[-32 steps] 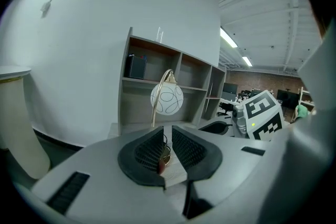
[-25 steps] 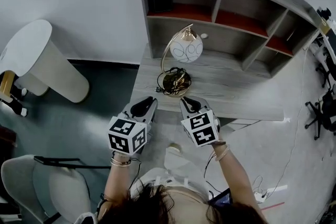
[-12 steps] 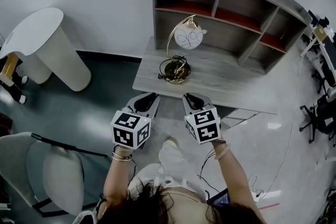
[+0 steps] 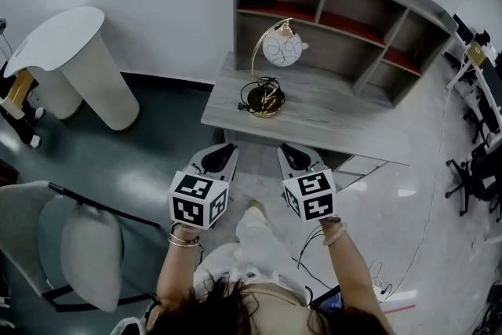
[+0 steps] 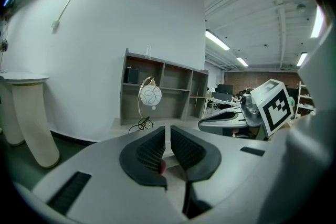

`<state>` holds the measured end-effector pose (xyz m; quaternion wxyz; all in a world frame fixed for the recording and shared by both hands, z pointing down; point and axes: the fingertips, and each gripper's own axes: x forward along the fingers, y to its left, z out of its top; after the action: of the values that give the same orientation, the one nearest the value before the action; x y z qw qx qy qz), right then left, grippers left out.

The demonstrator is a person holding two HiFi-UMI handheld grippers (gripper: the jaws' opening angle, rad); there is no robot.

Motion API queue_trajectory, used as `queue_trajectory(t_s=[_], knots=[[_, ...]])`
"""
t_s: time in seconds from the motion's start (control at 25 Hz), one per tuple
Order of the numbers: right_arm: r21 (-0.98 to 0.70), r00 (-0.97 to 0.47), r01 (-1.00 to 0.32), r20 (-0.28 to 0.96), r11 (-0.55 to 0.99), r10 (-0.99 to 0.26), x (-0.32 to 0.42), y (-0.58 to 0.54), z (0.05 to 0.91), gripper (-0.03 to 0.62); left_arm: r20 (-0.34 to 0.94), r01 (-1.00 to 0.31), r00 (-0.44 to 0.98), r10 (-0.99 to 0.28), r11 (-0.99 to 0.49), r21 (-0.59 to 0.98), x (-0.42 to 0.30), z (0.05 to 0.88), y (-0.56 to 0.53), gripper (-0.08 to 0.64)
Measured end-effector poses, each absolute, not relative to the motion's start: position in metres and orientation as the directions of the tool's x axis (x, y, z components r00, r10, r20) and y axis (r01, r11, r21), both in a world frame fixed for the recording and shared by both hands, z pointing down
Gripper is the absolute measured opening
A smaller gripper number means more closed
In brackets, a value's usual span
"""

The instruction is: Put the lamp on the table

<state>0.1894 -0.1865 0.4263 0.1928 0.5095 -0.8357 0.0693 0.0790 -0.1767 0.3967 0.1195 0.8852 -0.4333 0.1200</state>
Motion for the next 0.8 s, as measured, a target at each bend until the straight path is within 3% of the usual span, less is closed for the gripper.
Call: queue_trajectory(t_s=[0.8], knots=[[0.078, -0.490, -0.840, 0.315, 0.536, -0.813, 0.230, -0.160, 0.393, 0.034, 0.267, -0.841, 0.537, -0.800, -0.530, 0.105, 0.136, 0.359, -0.153, 0.021]])
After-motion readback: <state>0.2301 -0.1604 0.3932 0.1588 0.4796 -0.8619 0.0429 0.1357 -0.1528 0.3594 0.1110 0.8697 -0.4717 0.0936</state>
